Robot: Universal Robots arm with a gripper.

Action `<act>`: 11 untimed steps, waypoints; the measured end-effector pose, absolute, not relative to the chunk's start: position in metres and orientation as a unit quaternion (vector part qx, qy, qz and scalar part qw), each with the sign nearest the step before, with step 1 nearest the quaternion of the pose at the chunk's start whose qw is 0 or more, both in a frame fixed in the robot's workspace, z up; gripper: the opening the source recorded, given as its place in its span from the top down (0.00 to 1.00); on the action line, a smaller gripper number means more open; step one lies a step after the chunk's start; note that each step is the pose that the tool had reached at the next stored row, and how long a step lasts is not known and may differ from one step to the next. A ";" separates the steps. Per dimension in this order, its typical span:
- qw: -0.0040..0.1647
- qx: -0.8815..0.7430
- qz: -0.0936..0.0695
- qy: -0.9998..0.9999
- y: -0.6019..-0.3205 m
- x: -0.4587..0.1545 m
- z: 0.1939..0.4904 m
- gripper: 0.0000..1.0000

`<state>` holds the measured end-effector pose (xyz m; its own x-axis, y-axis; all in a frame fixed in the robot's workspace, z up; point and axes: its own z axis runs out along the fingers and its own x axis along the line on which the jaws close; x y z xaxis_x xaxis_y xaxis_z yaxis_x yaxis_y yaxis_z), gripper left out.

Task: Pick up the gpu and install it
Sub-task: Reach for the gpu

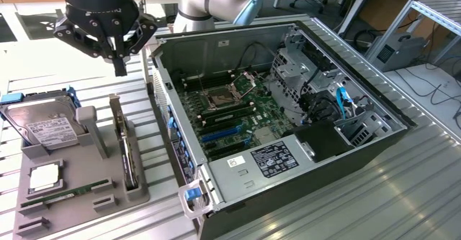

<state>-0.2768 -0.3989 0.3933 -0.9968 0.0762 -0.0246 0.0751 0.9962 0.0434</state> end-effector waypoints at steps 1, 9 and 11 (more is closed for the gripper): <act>0.013 0.038 0.021 0.999 -0.399 -0.277 0.393 0.89; 0.013 0.038 0.021 0.999 -0.399 -0.283 0.393 0.89; 0.013 0.038 0.021 0.999 -0.399 -0.285 0.393 0.89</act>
<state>-0.2846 -0.3989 0.3933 -0.9968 0.0762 -0.0246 0.0751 0.9962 0.0434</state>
